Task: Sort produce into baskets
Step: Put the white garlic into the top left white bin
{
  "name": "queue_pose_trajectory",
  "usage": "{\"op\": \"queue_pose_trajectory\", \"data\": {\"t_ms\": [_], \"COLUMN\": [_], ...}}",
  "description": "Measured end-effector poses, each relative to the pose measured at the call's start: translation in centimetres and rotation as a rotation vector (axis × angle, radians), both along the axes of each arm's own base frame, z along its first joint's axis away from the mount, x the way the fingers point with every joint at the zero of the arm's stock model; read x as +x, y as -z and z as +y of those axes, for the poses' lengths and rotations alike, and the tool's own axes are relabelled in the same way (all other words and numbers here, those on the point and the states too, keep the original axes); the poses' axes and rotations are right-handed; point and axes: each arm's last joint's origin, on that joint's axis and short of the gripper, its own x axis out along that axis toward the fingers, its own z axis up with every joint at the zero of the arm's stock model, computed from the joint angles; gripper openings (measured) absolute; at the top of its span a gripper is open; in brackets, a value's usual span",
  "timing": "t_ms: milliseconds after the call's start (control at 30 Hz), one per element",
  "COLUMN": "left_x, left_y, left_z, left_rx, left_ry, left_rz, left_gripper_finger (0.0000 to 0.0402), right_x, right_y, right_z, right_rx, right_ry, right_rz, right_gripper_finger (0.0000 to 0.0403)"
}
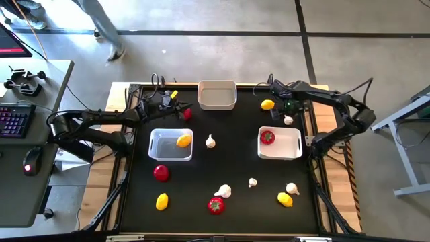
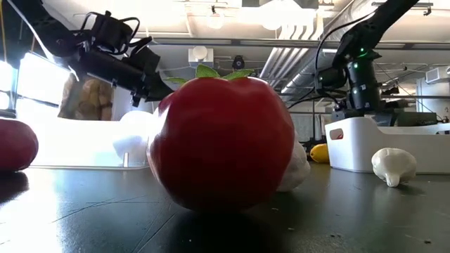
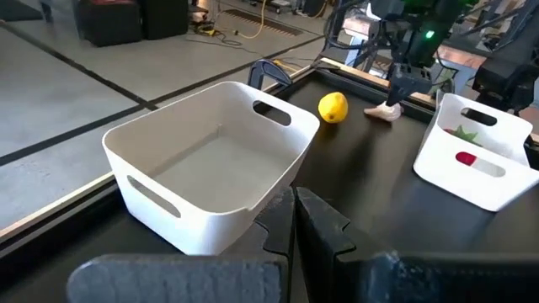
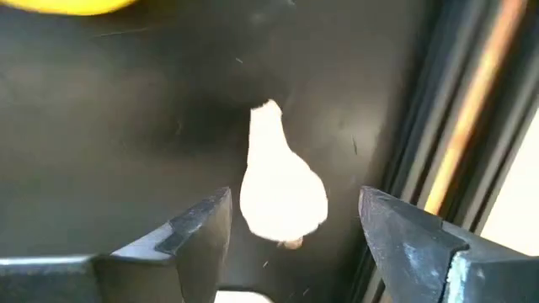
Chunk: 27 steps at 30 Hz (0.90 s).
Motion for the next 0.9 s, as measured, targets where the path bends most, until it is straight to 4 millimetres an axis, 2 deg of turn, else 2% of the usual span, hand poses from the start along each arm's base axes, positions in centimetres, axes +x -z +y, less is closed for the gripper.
{"op": "queue_pose_trajectory", "data": {"t_ms": [200,633,767,900], "left_x": [0.0,-0.1,0.0,0.0], "left_y": [0.2,0.2,0.2,0.0], "left_z": [0.0,0.0,0.0,0.0], "left_rx": [-0.009,-0.024,-0.007,0.028], "left_ry": [0.0,-0.003,0.002,0.009], "left_rz": [0.014,0.016,0.02,0.013], "left_gripper_finger": [0.0,0.0,0.0,0.0], "right_x": [0.1,0.2,0.2,0.2], "right_y": [1.2,3.8,4.0,4.0], "right_z": [-1.0,-1.4,-1.3,-1.3], "right_rx": [0.084,0.248,0.269,0.277], "right_ry": [-0.223,-0.376,-0.399,-0.436], "right_rz": [-0.011,0.073,0.083,0.086], "right_gripper_finger": [0.0252,0.0246,0.02,0.0117]}}
